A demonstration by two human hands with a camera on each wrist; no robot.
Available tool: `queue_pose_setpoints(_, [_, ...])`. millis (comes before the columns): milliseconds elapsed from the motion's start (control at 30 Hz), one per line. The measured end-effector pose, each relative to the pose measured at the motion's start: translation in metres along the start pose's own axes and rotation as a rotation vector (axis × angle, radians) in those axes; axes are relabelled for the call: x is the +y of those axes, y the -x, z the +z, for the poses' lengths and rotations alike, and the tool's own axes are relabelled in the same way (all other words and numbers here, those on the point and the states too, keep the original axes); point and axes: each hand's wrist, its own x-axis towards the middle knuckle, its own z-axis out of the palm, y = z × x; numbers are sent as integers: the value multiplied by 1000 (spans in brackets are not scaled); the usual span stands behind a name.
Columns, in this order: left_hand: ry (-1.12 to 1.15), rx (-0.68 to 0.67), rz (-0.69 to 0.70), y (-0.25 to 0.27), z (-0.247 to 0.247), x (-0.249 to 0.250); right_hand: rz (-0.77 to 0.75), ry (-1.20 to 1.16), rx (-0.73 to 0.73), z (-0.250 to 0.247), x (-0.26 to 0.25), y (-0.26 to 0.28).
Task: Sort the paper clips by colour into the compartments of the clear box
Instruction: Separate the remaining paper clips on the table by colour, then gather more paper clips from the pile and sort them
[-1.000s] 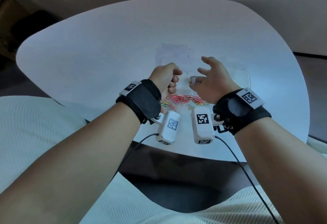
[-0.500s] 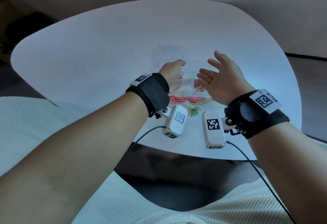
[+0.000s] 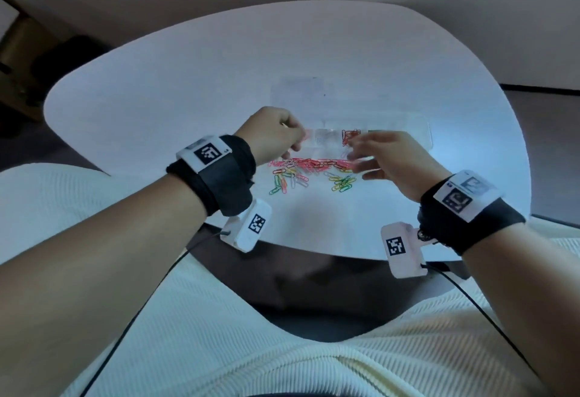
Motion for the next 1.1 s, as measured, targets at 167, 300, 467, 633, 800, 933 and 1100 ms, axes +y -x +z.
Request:
queue_pose_setpoints(167, [-482,1,1,2,13,-45,-59,662,-54,4,44,-8])
queue_pose_setpoints(300, [-637,-84,17,-4,26,-62,-160,810,23,10,58,-16])
queue_pose_setpoints(467, [-658,-144,190,-9,42,-71,-201,908,43,18,68,-18])
queue_pose_setpoints(633, [-729,-47,187,-18,50,-79,-161,937,4,22,75,-18])
queue_pose_setpoints(800, [-765,4,156,-29,53,-84,-295,942,-61,42,69,-13])
queue_pose_setpoints(933, [-759,18,205,-32,59,-90,-384,1026,-102,69,63,-14])
queue_pose_setpoints(1100, [-714,27,240,-33,60,-92,-380,1131,-110,80,66,-18])
